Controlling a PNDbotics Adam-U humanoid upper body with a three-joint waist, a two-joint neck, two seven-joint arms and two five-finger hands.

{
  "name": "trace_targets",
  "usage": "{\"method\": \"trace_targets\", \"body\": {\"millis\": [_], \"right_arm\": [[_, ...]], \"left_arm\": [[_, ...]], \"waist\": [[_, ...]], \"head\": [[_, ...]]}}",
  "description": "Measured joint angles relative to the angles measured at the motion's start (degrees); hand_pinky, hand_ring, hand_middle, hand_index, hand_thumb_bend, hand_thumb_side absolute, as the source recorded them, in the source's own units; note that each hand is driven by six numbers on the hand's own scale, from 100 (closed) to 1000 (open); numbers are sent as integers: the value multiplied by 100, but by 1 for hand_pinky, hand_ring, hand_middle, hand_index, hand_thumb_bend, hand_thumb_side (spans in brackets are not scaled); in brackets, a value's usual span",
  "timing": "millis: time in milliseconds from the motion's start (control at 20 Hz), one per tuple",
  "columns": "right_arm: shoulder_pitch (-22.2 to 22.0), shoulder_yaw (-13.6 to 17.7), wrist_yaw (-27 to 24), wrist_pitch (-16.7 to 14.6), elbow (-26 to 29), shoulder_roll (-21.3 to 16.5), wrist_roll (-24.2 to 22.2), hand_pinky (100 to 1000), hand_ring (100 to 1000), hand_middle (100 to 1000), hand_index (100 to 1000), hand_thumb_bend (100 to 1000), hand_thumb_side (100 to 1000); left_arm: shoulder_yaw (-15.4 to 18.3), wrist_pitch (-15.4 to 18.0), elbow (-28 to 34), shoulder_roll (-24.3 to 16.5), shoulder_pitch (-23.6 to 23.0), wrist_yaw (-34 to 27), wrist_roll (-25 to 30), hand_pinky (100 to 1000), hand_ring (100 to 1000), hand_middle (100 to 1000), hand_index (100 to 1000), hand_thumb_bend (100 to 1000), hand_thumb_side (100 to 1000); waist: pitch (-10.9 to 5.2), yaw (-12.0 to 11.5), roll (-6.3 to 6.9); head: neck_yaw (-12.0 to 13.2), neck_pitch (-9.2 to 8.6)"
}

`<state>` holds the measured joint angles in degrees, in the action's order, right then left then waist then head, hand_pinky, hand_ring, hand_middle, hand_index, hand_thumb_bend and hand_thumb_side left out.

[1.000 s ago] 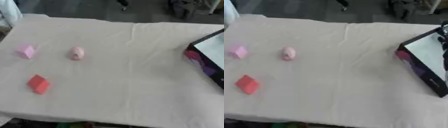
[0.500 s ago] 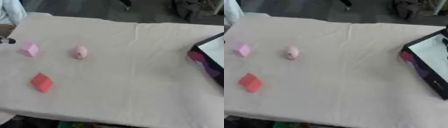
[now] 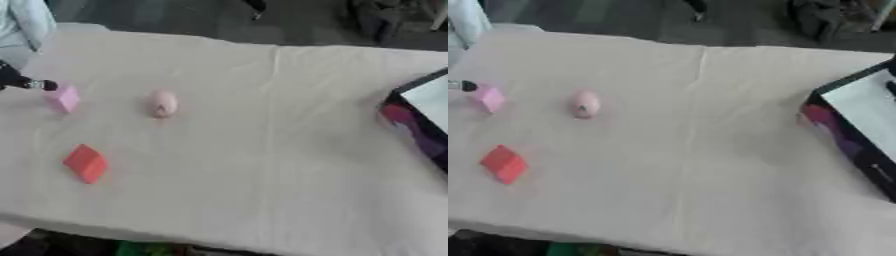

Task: Pick up the objects with one hand, pass them to the other hand, and then place them into the box on the other side of the table.

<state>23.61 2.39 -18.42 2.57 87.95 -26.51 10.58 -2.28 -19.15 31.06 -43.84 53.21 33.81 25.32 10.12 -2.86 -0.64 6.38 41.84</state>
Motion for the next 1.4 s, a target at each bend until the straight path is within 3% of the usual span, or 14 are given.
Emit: {"method": "trace_targets", "body": {"millis": [500,850,1400], "right_arm": [[9,-32,1,31,-1,10,-39,1000,990,984,969,100,687],[12,-37,2,45,-1,15,-53,1000,990,983,969,100,691],[6,-38,2,49,-3,56,-58,1000,989,979,969,100,697]], "left_arm": [[105,-478,-225,251,130,156,-500,885,834,757,809,772,384],[170,-803,-333,421,176,250,-980,884,830,751,808,757,393],[177,-1127,-434,571,182,417,-1339,869,834,749,725,663,367]], "waist": [[103,71,-18],[156,96,-19],[186,133,-20]], "head": [[1,-72],[57,-72],[166,-70]]}}
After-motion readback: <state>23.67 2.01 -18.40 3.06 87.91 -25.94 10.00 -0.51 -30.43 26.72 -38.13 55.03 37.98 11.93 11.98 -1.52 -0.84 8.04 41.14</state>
